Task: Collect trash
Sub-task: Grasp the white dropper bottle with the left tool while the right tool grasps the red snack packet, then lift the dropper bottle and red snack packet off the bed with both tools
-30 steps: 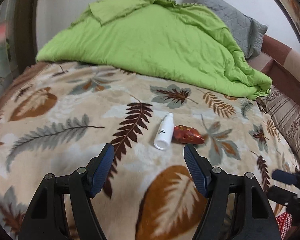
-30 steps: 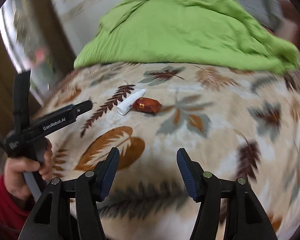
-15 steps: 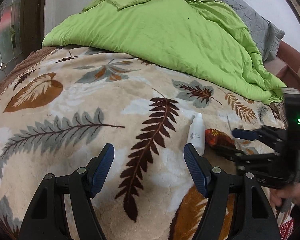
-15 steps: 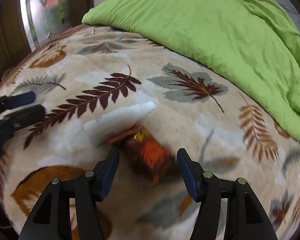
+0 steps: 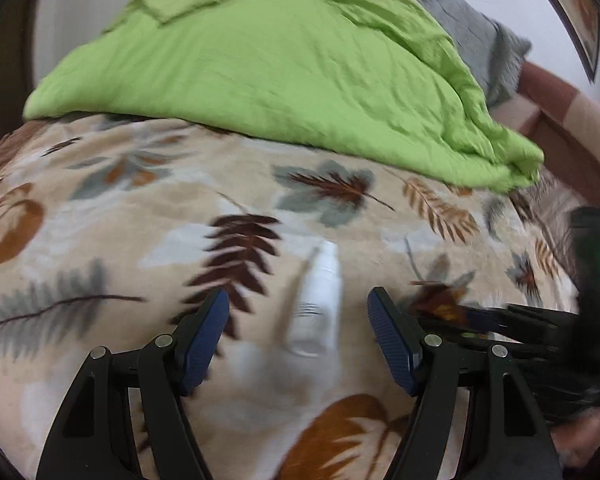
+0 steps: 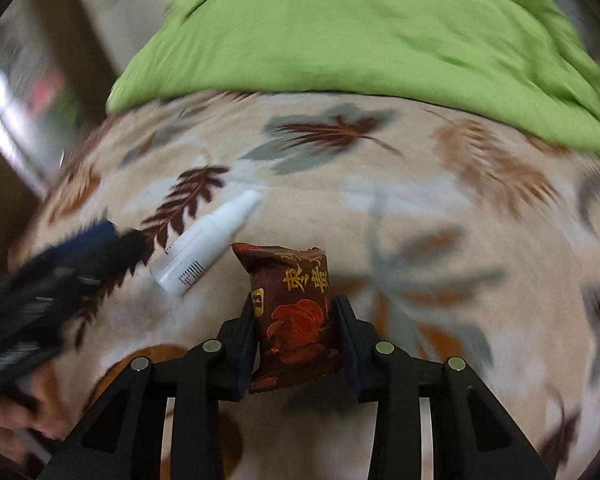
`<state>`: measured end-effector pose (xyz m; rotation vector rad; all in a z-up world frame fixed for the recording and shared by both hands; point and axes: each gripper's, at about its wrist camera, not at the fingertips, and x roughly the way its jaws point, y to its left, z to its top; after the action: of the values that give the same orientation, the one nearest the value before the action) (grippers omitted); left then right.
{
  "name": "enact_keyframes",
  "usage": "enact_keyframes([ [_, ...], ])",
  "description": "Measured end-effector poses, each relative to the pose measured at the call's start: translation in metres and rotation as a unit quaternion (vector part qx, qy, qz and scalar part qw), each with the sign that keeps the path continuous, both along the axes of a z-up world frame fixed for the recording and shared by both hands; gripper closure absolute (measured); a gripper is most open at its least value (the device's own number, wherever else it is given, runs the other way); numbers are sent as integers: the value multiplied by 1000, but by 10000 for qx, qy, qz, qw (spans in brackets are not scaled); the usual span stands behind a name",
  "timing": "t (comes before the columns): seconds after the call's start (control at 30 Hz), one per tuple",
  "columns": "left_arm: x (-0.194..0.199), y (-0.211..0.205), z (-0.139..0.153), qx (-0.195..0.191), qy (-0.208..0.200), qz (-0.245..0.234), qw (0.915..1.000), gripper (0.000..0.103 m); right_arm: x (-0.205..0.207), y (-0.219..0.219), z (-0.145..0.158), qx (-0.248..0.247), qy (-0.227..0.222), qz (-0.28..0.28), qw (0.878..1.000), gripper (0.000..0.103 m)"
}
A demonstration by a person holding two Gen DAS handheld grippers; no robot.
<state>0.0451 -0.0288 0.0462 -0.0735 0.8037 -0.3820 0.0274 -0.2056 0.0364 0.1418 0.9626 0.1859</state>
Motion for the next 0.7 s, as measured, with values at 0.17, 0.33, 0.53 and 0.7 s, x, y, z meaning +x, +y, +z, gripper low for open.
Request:
enact_keyframes([
  [0.17,12,-27,-16,444,195,-129,9987,53,-49,-18,22,497,-111,-592,9969,64],
  [0.33,28,-28,-37,490,550,-9,9973,64,-80,-18,25,1071,-248,-808,9907,64],
  [0.53,31,-25,-36,409,511,57,9978,73,-92,-16,29,1149,-352,-875,9889,64],
  [0.7,16,-15,-22,95,331,132,9993,74,-103,-11,33,1082,-475,-899,9889,64],
])
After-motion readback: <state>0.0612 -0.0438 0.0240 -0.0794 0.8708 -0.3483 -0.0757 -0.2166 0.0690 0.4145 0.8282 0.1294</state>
